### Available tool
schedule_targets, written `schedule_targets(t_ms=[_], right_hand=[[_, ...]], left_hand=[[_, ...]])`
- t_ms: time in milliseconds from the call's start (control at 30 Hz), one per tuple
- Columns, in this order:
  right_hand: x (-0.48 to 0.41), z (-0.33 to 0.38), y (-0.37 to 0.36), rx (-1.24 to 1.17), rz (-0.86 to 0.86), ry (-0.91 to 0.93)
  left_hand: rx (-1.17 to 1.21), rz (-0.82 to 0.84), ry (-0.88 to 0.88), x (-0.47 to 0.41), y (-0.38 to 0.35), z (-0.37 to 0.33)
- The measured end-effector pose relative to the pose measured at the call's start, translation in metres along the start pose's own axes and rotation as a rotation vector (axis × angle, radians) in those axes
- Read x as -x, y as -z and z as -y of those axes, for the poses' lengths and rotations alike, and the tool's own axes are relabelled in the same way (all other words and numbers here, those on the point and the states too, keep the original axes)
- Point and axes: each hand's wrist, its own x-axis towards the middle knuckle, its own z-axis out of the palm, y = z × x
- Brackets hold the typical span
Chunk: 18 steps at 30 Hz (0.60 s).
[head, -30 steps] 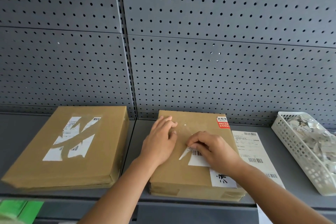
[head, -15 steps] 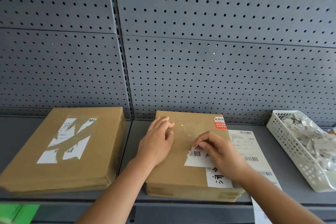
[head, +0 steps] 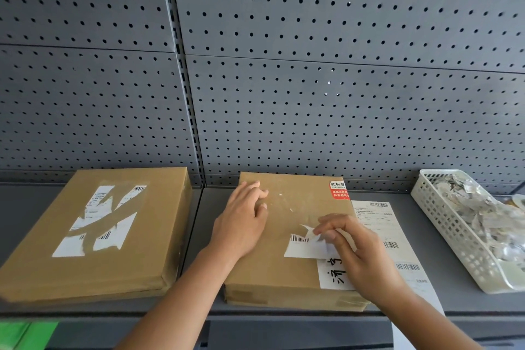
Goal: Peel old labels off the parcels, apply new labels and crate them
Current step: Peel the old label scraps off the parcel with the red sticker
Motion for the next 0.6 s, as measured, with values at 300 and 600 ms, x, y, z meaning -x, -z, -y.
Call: schedule_targets(t_ms=[300,600], right_hand=[[0.010,0.007,0.008,-0.172,-0.160,-0.038],[-0.008,0.020,0.035,-0.069,-0.069,-0.176]], left_hand=[[-0.012,0.005,0.004,-0.001,0.000,-0.001],[-0.020,0.018,0.005,0.001,0.000,-0.001]])
